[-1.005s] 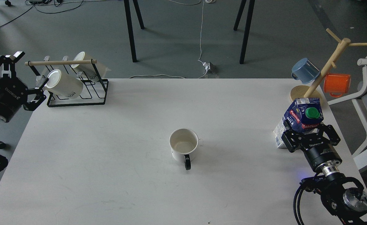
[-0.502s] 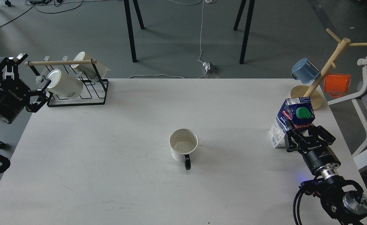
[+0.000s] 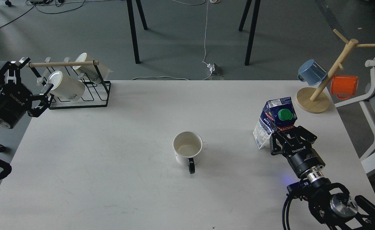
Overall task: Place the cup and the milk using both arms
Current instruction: 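Carry the milk carton with the right gripper beside the white mug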
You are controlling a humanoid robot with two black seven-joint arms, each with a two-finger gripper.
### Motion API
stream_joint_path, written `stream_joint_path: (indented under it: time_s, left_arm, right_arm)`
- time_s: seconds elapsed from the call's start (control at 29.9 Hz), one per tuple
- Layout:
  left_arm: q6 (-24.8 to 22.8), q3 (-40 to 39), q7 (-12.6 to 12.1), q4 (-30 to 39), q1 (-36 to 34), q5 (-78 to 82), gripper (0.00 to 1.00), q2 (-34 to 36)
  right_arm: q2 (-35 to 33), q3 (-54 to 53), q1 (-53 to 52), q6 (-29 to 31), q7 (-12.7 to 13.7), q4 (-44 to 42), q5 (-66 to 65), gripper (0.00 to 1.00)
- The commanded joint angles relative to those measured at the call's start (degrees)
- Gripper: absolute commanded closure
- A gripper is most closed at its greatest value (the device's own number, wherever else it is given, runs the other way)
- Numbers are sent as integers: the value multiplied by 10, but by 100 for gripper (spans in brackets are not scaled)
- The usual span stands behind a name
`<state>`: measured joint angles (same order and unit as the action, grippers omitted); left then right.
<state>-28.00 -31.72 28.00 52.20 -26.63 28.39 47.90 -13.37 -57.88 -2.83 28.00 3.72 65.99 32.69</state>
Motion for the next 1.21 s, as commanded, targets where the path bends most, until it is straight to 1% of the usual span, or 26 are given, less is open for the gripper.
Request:
stream_joint_path:
  time_s: [0.0, 0.17, 0.44, 0.84, 1.0, 1.17]
  left_arm:
    - [0, 1, 0, 0, 3, 0, 1, 1]
    - [0, 0, 0, -1, 9, 2, 1, 1]
    - [0, 1, 0, -1, 10, 1, 1, 0]
    - [0, 0, 0, -1, 20, 2, 1, -1]
    - [0, 0, 0, -1, 20, 2, 1, -1]
    - [0, 1, 0, -3, 21, 3, 1, -1]
  right_arm:
    - [31, 20, -2, 0, 0, 0, -28, 64]
    - [55, 33, -1, 0, 0, 0, -54, 64]
    - [58, 51, 4, 0, 0, 0, -65, 64]
    - [82, 54, 4, 0, 1, -3, -72, 63]
    - [84, 54, 4, 0, 9, -3, -78, 63]
    - [85, 56, 4, 0, 12, -1, -80, 61]
